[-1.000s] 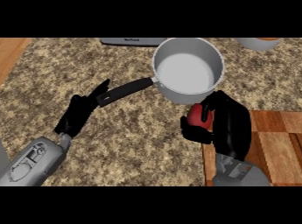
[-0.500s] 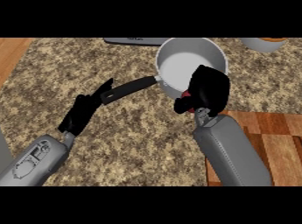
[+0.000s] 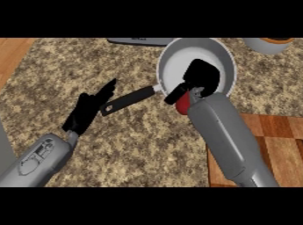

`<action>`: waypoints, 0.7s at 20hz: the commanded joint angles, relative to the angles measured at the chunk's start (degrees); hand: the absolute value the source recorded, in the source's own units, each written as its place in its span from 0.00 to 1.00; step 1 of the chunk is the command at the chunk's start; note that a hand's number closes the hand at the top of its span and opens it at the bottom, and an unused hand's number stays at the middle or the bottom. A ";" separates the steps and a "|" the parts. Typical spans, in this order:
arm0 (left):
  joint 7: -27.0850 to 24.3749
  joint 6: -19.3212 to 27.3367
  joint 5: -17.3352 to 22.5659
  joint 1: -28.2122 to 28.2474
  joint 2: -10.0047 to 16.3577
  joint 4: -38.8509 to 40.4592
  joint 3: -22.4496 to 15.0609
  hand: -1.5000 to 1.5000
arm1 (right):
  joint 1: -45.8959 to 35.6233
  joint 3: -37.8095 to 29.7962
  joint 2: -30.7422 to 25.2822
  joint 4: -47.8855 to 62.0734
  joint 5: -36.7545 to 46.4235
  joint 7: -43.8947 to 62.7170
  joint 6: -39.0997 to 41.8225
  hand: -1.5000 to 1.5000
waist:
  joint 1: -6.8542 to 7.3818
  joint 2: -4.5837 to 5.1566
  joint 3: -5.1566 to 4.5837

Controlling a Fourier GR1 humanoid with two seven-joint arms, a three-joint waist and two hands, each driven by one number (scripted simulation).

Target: Pick the tomato from the cutting board and place it in the pot

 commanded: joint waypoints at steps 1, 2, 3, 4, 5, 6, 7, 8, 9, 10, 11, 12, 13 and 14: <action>-2.06 -0.08 2.48 5.09 -2.34 1.30 1.02 0.50 | -6.43 -0.02 0.01 7.05 -5.00 1.52 -8.99 0.00 | 0.25 0.93 -1.32; -0.15 1.02 3.05 4.71 -2.44 -0.59 1.09 0.50 | -5.95 0.11 0.01 5.65 -5.52 0.07 -13.24 0.00 | 0.37 0.60 -1.25; -1.71 0.94 2.37 6.14 -1.47 -0.79 0.45 0.50 | -6.21 -0.10 0.01 5.15 -4.70 -2.16 -16.90 0.00 | 0.75 0.61 -1.25; -1.74 0.46 2.99 5.77 -2.08 -0.29 0.07 0.50 | -7.31 -1.45 0.01 4.40 -3.21 -3.68 -20.56 0.00 | 0.95 0.91 -1.26; -1.38 0.36 3.28 4.55 -1.41 -0.03 0.55 0.50 | -9.20 -2.02 0.01 3.68 -3.28 -3.74 -22.99 0.00 | 0.57 0.76 -1.26; -0.74 0.28 3.55 3.78 -0.99 0.00 0.66 0.50 | -8.43 -3.32 0.01 2.24 -3.56 -5.24 -27.84 0.00 | 0.39 0.80 -1.19; -0.93 1.15 3.52 3.72 -2.06 0.56 0.44 0.50 | -8.57 -2.73 0.01 1.80 -4.09 -4.90 -31.83 0.00 | 0.78 0.91 -1.21; -1.68 0.70 3.28 4.48 -0.90 0.35 0.31 0.50 | -9.95 -3.35 0.01 1.26 -3.73 -4.63 -34.15 0.00 | 0.19 0.52 -1.25; -1.24 1.43 3.69 4.90 -1.74 0.27 0.06 0.50 | -9.68 -4.03 0.01 0.61 -3.74 -5.03 -38.04 0.00 | 0.14 0.50 -1.23; -2.40 0.65 3.77 5.02 -0.98 0.76 0.24 0.50 | -9.80 -4.64 0.01 0.98 -2.97 -4.96 -41.49 0.00 | -0.32 0.59 -1.28; -3.17 0.63 3.87 6.80 -0.56 0.90 -0.10 0.50 | -9.29 -5.60 0.01 0.47 -2.17 -5.37 -44.49 0.00 | -0.76 0.42 -1.29; -1.86 1.66 3.98 5.40 -1.14 0.93 0.12 0.50 | -8.54 -5.03 0.01 0.17 -0.96 -5.27 -47.56 0.00 | -1.93 0.17 -1.27; -1.12 2.21 4.22 5.88 -0.94 -0.78 0.06 0.50 | -9.47 -4.82 0.01 1.17 -0.17 -3.50 -49.99 0.00 | -1.55 -0.07 -1.28; -2.24 1.18 5.02 6.82 -0.16 -0.35 0.70 0.50 | -9.54 -6.35 0.01 0.97 -0.05 -4.06 -51.60 0.00 | -2.34 -0.04 -1.30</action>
